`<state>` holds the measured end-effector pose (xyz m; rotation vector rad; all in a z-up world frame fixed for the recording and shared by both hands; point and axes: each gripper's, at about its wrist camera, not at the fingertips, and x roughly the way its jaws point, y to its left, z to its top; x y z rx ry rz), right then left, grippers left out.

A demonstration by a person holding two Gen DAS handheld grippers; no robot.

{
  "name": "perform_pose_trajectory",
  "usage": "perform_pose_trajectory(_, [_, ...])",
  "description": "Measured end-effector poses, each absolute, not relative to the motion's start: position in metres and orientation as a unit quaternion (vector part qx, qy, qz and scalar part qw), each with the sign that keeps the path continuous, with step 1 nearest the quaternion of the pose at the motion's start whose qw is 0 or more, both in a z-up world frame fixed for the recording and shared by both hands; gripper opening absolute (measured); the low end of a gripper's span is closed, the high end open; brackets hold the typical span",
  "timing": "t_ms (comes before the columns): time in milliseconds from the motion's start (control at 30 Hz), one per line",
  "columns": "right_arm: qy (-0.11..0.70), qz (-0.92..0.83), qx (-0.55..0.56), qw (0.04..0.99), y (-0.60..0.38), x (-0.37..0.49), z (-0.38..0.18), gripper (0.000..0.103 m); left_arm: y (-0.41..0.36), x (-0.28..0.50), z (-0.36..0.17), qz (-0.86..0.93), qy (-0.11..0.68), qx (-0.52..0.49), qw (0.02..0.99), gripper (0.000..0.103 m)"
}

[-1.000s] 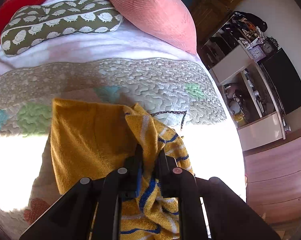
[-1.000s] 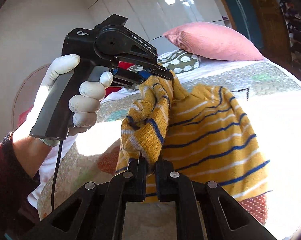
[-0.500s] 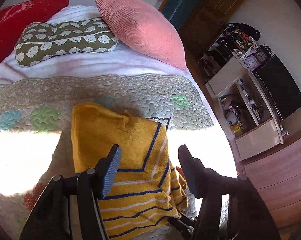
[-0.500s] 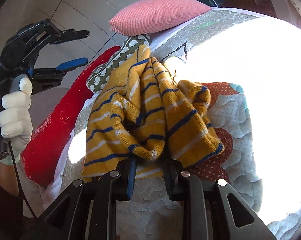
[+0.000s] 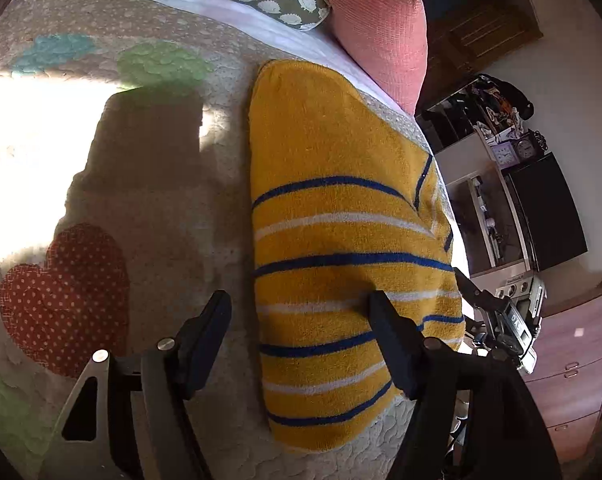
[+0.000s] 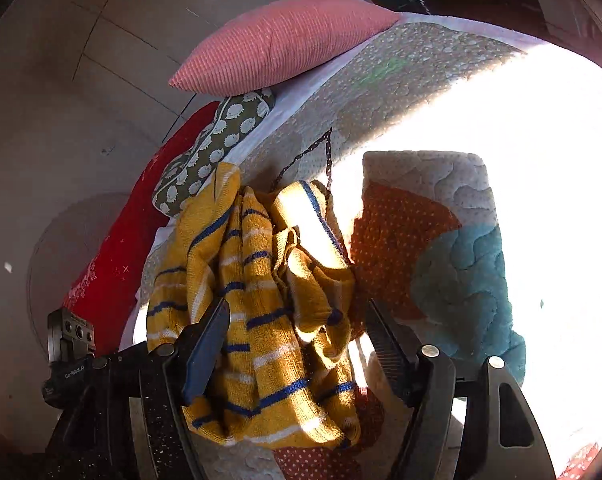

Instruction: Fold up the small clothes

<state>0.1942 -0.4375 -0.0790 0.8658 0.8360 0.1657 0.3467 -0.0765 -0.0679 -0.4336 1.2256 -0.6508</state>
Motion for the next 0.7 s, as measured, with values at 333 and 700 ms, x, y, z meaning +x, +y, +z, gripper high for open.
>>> perform_pose_trajectory(333, [0.364, 0.143, 0.485, 0.782, -0.431, 0.217, -0.083, 0.090, -0.106, 0.349, -0.092, -0.337, 0.552, -0.218, 0.731, 0.091])
perform_pose_trajectory(700, [0.465, 0.091, 0.333, 0.816, -0.372, 0.265, -0.067, 0.059, -0.129, 0.338, -0.083, -0.292, 0.563, -0.157, 0.757, 0.061])
